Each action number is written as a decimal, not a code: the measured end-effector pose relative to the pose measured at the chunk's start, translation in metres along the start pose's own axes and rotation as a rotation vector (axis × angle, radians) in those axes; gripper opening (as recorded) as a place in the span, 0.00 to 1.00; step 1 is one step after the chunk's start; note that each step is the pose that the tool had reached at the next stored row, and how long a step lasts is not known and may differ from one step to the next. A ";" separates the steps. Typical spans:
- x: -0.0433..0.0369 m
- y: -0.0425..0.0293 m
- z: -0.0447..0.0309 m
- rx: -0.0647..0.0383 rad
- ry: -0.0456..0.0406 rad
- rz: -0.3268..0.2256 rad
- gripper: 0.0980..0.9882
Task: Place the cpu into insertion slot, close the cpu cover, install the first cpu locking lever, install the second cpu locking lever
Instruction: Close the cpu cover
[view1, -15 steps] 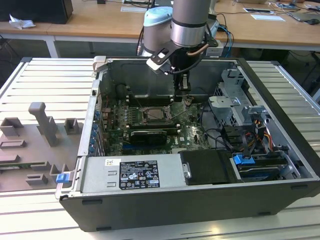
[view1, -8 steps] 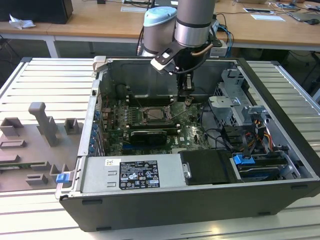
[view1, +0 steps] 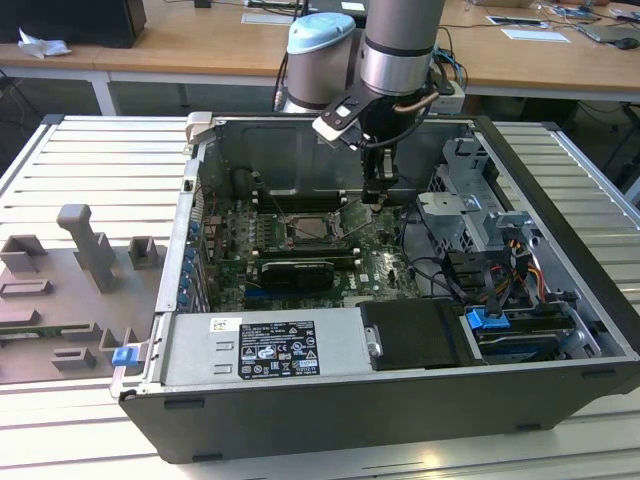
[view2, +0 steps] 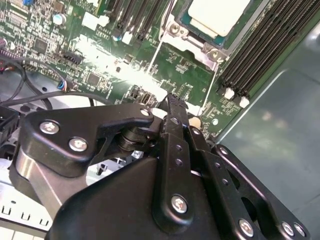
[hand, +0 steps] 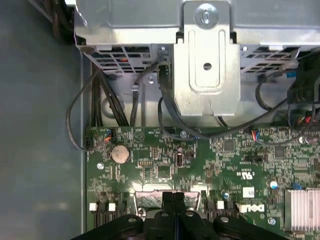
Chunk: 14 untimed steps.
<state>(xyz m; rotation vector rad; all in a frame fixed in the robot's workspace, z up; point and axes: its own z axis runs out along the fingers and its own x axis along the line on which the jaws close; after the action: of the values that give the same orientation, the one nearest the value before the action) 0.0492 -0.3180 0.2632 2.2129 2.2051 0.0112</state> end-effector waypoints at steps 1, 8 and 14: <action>0.0000 0.0013 0.0007 0.000 0.0002 -0.006 0.01; 0.0001 0.0064 0.0036 0.000 0.0013 -0.070 0.01; 0.0002 0.0146 0.0042 0.000 0.0015 -0.080 0.01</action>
<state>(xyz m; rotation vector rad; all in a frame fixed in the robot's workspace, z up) 0.0638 -0.3179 0.2593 2.1232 2.2926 0.0119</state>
